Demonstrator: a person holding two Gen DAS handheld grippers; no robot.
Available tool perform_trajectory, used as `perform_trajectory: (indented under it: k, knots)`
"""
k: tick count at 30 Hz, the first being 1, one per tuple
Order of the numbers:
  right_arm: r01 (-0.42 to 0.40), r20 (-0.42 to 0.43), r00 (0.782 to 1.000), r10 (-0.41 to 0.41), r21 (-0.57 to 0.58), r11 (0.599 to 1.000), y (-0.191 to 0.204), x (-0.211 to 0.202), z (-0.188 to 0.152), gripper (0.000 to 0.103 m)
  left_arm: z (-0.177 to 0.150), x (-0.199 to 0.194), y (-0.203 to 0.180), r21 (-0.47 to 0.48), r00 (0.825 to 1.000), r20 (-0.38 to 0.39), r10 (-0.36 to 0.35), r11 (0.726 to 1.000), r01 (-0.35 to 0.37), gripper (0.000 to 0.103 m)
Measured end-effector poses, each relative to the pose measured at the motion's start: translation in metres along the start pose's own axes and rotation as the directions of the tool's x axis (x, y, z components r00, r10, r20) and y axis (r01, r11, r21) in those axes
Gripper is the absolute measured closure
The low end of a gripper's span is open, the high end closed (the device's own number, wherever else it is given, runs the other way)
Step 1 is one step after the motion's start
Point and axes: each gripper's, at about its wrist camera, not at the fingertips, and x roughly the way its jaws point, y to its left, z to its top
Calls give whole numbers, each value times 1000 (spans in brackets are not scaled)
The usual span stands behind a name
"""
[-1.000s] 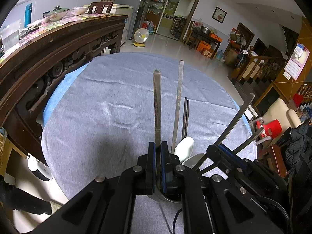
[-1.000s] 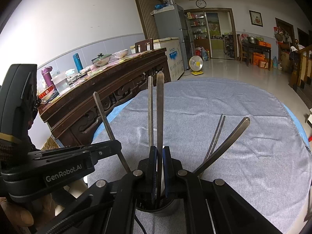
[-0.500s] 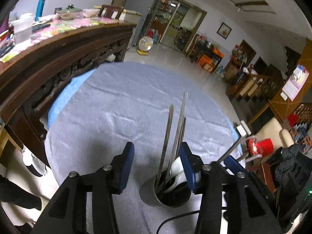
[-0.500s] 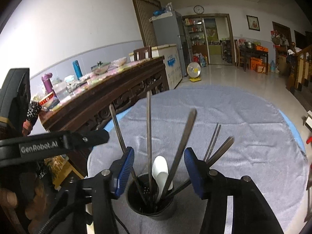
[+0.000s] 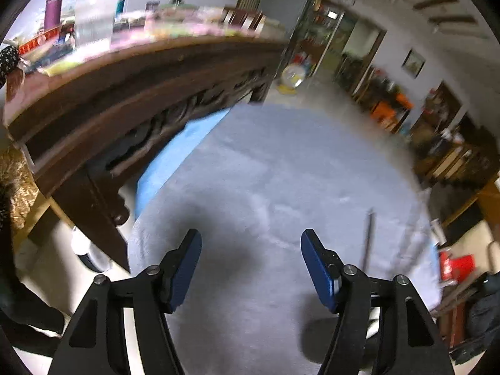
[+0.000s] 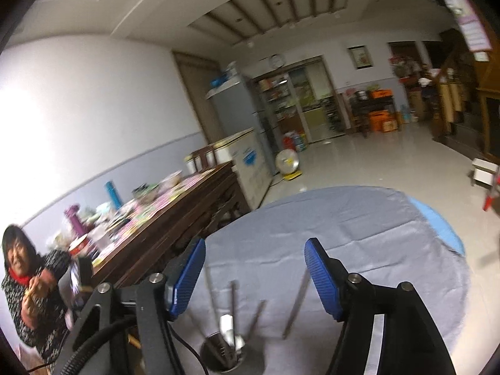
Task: Organize utensils
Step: 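Withdraw both tools toward the last two chopsticks on the cloth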
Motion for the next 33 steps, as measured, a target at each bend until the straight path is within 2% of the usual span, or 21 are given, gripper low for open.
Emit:
perform_trajectory:
  k: [2, 6, 10, 12, 14, 17, 20, 25, 28, 33]
  knots:
    - [44, -9, 999, -43, 34, 998, -18, 2, -1, 33, -7, 25, 1, 19, 998, -66, 5, 1000, -4, 36]
    - [110, -71, 992, -103, 95, 989, -51, 16, -10, 33, -18, 48, -2, 61, 993, -116, 13, 998, -6, 36]
    - [159, -190, 974, -127, 162, 974, -89, 35, -30, 33, -24, 69, -4, 93, 984, -173, 44, 995, -29, 36]
    - [194, -283, 950, -136, 189, 963, -110, 51, -45, 33, -28, 76, -6, 111, 979, -193, 59, 993, -38, 36]
    - [229, -378, 916, -133, 221, 948, -129, 68, -63, 33, -30, 84, -9, 140, 974, -216, 67, 990, -37, 36]
    - [255, -443, 888, -123, 250, 934, -146, 81, -81, 33, -31, 97, -19, 199, 970, -235, 68, 980, -21, 36]
    - [258, -465, 878, -114, 258, 931, -152, 89, -90, 33, -34, 109, -34, 259, 967, -243, 82, 966, -17, 36]
    - [259, -473, 873, -118, 246, 934, -148, 98, -90, 33, -47, 121, -56, 345, 962, -262, 84, 939, 12, 36]
    - [259, -477, 871, -121, 235, 937, -146, 99, -90, 33, -56, 120, -62, 369, 962, -264, 75, 929, 29, 36]
    - [261, -490, 863, -121, 226, 939, -146, 114, -90, 33, -71, 118, -58, 362, 954, -291, 67, 931, 44, 36]
